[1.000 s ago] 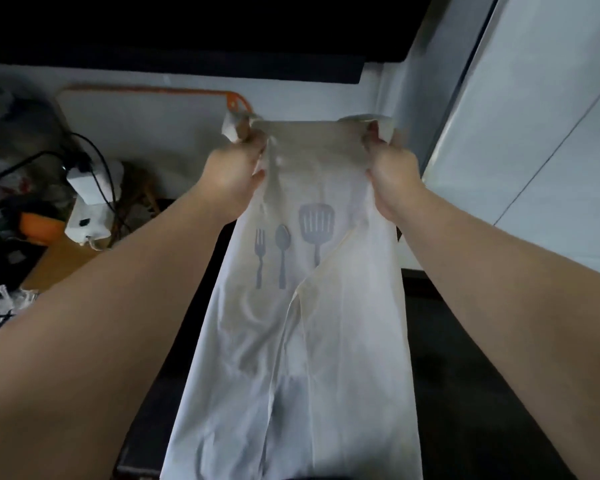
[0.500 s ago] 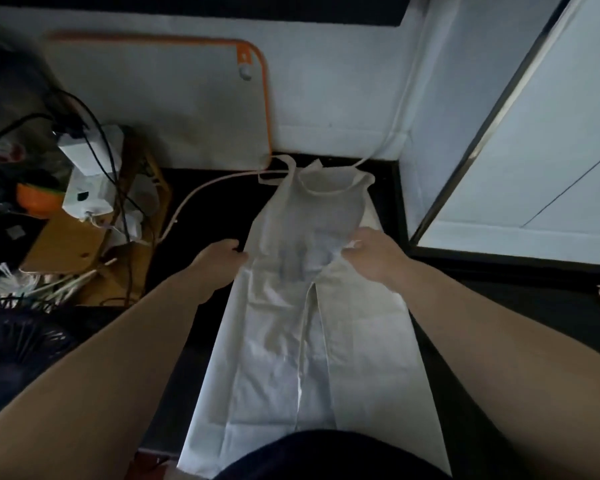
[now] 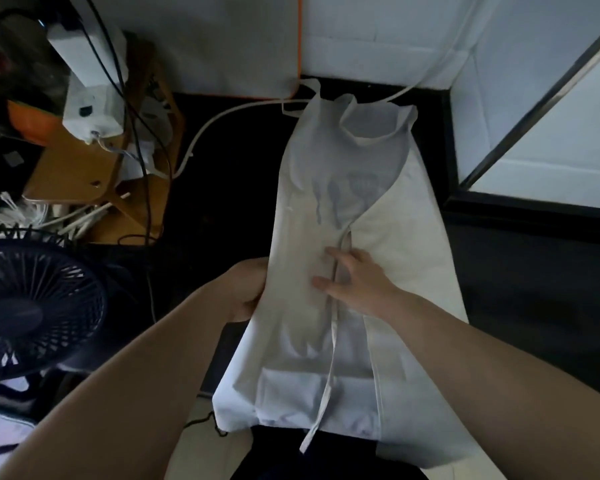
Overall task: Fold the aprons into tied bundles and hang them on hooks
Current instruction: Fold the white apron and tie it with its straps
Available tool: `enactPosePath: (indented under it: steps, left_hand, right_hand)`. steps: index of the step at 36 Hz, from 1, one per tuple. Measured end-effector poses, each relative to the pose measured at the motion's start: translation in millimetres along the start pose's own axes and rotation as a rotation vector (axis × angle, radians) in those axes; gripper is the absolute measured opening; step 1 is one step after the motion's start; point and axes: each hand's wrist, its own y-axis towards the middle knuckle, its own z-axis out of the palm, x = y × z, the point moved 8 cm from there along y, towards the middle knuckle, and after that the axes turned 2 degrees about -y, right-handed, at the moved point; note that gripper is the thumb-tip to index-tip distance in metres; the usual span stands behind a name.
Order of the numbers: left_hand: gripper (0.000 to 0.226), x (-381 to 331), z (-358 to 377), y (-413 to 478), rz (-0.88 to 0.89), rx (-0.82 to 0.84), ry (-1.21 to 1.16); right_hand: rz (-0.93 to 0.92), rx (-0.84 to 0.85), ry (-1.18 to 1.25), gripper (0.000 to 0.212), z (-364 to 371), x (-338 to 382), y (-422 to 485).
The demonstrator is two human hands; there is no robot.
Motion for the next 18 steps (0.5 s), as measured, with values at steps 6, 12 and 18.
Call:
enactPosePath:
  steps: [6,12,18]
  left_hand:
    - [0.025,1.5,31.9,0.9,-0.021,0.188,-0.011]
    - [0.02,3.9,36.2,2.5,-0.042,0.254,-0.01]
    - [0.023,-25.9,-51.6,0.6,0.246,-0.482,0.072]
  right_hand:
    - [0.047,0.023,-0.145,0.09,10.0,1.2,1.1]
    - [0.084,0.048,-0.151,0.089,13.5,2.4,-0.1]
    - [0.119,0.071,-0.231,0.088,14.6,-3.2,0.8]
